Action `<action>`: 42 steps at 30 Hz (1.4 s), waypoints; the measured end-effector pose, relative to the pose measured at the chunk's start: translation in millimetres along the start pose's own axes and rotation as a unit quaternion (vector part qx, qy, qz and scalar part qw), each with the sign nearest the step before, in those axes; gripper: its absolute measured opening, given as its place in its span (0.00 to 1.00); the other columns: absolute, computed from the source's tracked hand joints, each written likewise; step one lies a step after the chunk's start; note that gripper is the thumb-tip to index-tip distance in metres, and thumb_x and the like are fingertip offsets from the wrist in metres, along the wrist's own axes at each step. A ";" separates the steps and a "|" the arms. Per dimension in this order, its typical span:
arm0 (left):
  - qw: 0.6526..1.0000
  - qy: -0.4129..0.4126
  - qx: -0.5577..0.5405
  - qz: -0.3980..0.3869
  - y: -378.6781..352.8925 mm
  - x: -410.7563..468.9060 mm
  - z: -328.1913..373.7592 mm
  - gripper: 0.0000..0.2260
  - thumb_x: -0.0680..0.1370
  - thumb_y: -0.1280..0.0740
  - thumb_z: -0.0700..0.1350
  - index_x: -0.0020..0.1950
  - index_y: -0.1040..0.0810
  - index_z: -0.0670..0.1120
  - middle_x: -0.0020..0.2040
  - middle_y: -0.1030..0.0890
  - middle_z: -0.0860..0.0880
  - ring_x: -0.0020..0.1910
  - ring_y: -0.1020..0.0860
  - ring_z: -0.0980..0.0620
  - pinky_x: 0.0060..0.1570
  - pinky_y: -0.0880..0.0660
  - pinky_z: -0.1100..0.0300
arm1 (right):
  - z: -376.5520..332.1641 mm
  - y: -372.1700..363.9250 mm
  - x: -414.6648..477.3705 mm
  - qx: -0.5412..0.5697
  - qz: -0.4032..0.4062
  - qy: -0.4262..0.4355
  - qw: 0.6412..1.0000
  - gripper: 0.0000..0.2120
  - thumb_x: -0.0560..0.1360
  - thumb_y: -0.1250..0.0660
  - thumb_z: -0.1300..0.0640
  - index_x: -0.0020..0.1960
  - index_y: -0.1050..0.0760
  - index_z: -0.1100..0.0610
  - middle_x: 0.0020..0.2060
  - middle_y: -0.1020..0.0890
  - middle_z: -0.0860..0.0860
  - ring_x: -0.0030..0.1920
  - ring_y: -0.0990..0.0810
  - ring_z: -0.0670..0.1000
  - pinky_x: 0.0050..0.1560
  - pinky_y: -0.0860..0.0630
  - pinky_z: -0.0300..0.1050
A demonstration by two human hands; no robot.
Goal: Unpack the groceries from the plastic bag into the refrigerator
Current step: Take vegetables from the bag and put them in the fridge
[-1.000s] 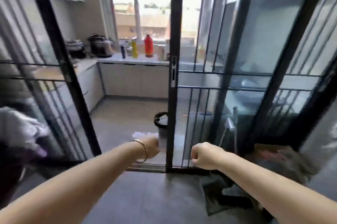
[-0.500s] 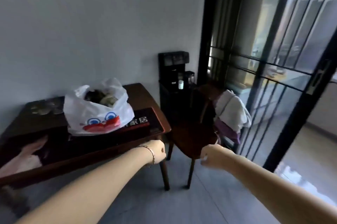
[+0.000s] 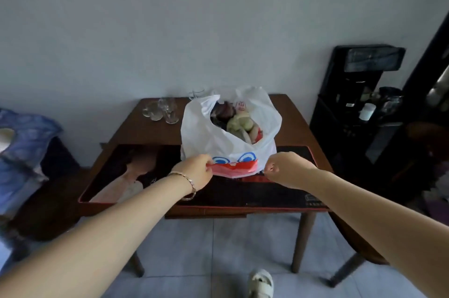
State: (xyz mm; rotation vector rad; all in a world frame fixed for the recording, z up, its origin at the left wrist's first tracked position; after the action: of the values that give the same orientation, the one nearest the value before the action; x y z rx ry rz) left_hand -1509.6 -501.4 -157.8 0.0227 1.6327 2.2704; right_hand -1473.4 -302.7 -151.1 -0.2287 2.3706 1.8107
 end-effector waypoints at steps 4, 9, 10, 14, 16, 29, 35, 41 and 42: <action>0.988 -0.058 0.010 0.139 28.4 72.9 6.1 0.15 0.79 0.42 0.41 0.65 0.28 0.48 0.57 0.23 0.49 0.53 0.23 0.48 0.45 0.28 0.57 | 10.9 16.1 86.3 0.016 0.061 0.015 0.998 0.13 0.77 0.41 0.51 0.59 0.25 0.53 0.50 0.18 0.50 0.48 0.20 0.52 0.45 0.23 0.45; 0.950 -0.155 0.074 0.259 62.2 168.3 18.1 0.10 0.65 0.34 0.37 0.42 0.17 0.44 0.51 0.21 0.41 0.51 0.22 0.36 0.50 0.24 0.44 | 24.3 31.9 201.2 0.023 0.048 0.037 0.998 0.13 0.77 0.41 0.51 0.57 0.26 0.56 0.53 0.22 0.53 0.48 0.23 0.54 0.46 0.25 0.46; 0.956 -0.147 0.093 0.236 62.0 186.2 16.8 0.07 0.64 0.33 0.38 0.40 0.17 0.45 0.57 0.22 0.39 0.57 0.24 0.34 0.54 0.27 0.41 | 27.4 30.2 221.9 0.026 0.034 0.030 0.999 0.14 0.77 0.40 0.51 0.59 0.27 0.55 0.54 0.23 0.53 0.51 0.24 0.55 0.46 0.27 0.44; 0.974 -0.047 0.183 0.125 53.7 237.6 -6.7 0.05 0.73 0.34 0.48 0.47 0.20 0.50 0.78 0.54 0.49 0.76 0.59 0.41 0.72 0.57 0.43 | 39.9 5.7 284.0 0.005 -0.020 -0.003 1.000 0.19 0.74 0.39 0.49 0.63 0.30 0.53 0.57 0.25 0.54 0.54 0.25 0.56 0.46 0.29 0.45; 0.974 0.023 0.221 0.053 46.6 252.5 -31.4 0.11 0.74 0.35 0.45 0.56 0.24 0.52 0.77 0.61 0.50 0.76 0.58 0.41 0.72 0.50 0.46 | 46.5 -4.1 300.9 -0.013 -0.048 -0.008 0.999 0.20 0.74 0.38 0.50 0.64 0.32 0.53 0.58 0.27 0.54 0.56 0.28 0.56 0.49 0.29 0.47; 0.968 -0.162 0.072 0.177 46.0 272.4 -45.6 0.22 0.61 0.25 0.33 0.53 0.19 0.42 0.71 0.37 0.38 0.69 0.36 0.36 0.63 0.34 0.41 | 51.2 -38.7 364.3 -0.141 -0.089 0.099 0.981 0.39 0.71 0.30 0.59 0.75 0.46 0.49 0.76 0.44 0.48 0.75 0.46 0.52 0.72 0.43 0.48; 0.982 -0.154 -0.099 0.050 27.8 290.4 -14.3 0.10 0.75 0.34 0.42 0.56 0.21 0.49 0.67 0.28 0.53 0.66 0.29 0.56 0.61 0.31 0.68 | 48.2 -30.2 376.5 -0.158 -0.051 0.130 0.977 0.32 0.68 0.31 0.57 0.70 0.37 0.53 0.69 0.32 0.49 0.70 0.35 0.51 0.69 0.41 0.45; 0.983 0.046 -0.107 -0.140 -20.2 336.1 -3.0 0.24 0.77 0.38 0.56 0.68 0.34 0.45 0.63 0.26 0.47 0.58 0.24 0.48 0.54 0.25 0.57 | 66.2 10.0 309.7 0.082 0.027 -0.007 0.996 0.32 0.66 0.27 0.47 0.66 0.35 0.49 0.58 0.30 0.46 0.55 0.28 0.49 0.57 0.26 0.41; 0.975 0.080 -0.092 -0.184 -34.4 341.7 -2.1 0.30 0.76 0.38 0.59 0.70 0.38 0.42 0.64 0.26 0.44 0.59 0.25 0.46 0.56 0.26 0.55 | 71.2 20.0 294.1 0.134 0.061 -0.027 0.989 0.31 0.65 0.26 0.48 0.64 0.34 0.49 0.55 0.30 0.45 0.52 0.27 0.47 0.54 0.24 0.40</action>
State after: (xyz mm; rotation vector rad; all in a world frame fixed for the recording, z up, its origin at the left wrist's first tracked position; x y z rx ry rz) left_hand -1822.4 -396.8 -253.3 -0.4783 1.3553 2.1621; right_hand -1763.1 -237.6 -212.7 -0.0022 2.6044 1.4994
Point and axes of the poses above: each hand's wrist, its own x-axis towards the middle knuckle, its own y-axis out of the back of the hand, z = x × y, the point moved 7 cm from there along x, towards the middle knuckle
